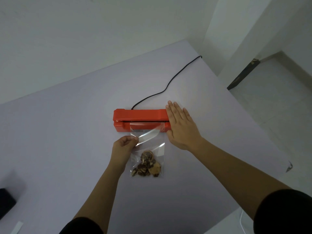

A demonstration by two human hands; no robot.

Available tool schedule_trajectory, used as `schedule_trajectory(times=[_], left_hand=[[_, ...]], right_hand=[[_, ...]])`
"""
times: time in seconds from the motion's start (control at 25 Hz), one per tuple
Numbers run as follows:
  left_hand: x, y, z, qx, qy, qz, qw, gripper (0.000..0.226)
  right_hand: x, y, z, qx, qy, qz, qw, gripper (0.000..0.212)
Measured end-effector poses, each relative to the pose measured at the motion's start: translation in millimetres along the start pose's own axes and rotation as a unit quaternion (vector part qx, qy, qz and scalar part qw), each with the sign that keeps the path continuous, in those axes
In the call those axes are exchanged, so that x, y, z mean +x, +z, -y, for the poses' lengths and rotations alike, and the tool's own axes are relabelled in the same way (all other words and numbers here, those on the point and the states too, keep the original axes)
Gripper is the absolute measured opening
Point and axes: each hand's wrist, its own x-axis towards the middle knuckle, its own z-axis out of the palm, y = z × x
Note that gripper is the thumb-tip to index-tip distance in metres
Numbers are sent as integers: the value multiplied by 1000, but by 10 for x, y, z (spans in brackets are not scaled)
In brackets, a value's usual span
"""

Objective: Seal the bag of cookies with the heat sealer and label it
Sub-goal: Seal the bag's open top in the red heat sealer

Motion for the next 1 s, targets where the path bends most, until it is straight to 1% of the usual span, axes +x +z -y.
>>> schedule_trajectory(times=[0.36,0.52,0.64,0.72,0.8,0.92,1.0], left_hand=[[22,-13,26,-5,2,3,1000,14],[26,-15,34,-5,-2,8,1000,14],[36,-20,32,-2,-3,9,1000,14],[41,-19,40,-2,-2,10,1000,15],[40,-19,48,1,-2,8,1000,15],[40,-13,32,-4,-7,7,1000,16],[38,-20,23,-14,-12,7,1000,15]], right_hand=[[9,11,-4,-12,-2,5,1000,77],[13,-45,-40,-4,-7,36,999,78],[27,-142,-82,-14,-28,48,998,69],[43,-275,-121,-20,-54,9,998,62],[76,-494,-137,-9,-67,-57,996,56],[149,-861,-66,36,-75,-130,988,52],[223,-1074,121,95,-82,-178,976,54]])
